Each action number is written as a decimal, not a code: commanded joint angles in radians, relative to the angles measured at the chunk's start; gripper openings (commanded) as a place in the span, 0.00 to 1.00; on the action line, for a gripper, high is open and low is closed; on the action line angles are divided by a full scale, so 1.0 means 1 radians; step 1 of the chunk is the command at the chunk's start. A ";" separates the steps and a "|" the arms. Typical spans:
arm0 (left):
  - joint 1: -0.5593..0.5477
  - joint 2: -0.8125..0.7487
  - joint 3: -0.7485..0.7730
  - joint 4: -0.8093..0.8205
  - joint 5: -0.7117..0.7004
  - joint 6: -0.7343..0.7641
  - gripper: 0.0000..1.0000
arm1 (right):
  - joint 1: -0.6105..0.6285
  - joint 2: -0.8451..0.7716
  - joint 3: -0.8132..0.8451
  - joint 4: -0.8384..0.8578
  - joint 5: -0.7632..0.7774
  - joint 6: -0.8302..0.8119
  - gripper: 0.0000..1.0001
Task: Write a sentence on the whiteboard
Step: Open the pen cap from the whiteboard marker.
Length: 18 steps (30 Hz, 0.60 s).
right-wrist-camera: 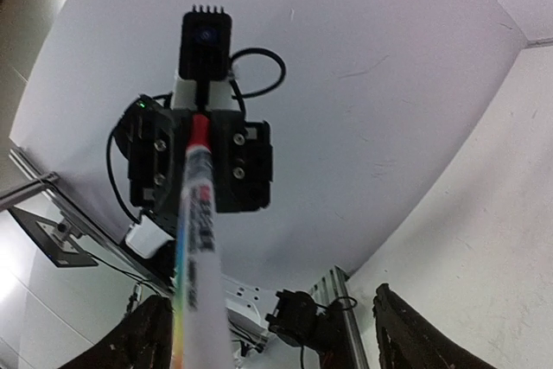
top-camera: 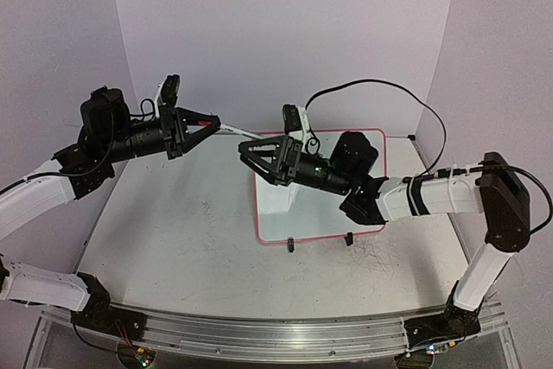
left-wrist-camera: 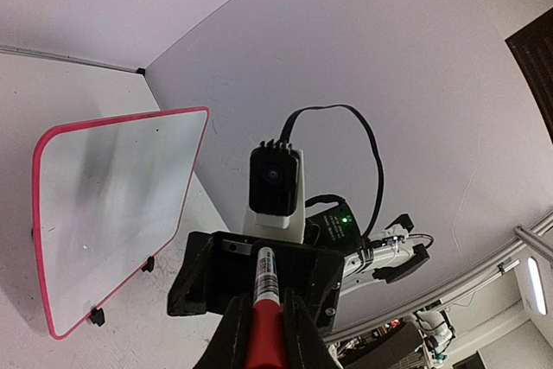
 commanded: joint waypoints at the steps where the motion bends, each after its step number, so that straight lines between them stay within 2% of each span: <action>1: -0.003 -0.034 -0.016 0.052 -0.006 -0.005 0.00 | 0.008 0.010 0.041 0.217 0.013 0.058 0.77; 4: -0.003 -0.038 -0.024 0.053 -0.005 -0.008 0.00 | 0.009 0.021 0.058 0.221 0.012 0.060 0.72; 11: -0.003 -0.040 -0.033 0.056 -0.002 -0.006 0.00 | 0.009 0.059 0.103 0.266 -0.002 0.079 0.49; 18: -0.003 -0.037 -0.030 0.056 0.000 -0.006 0.00 | 0.009 0.087 0.129 0.284 -0.005 0.084 0.36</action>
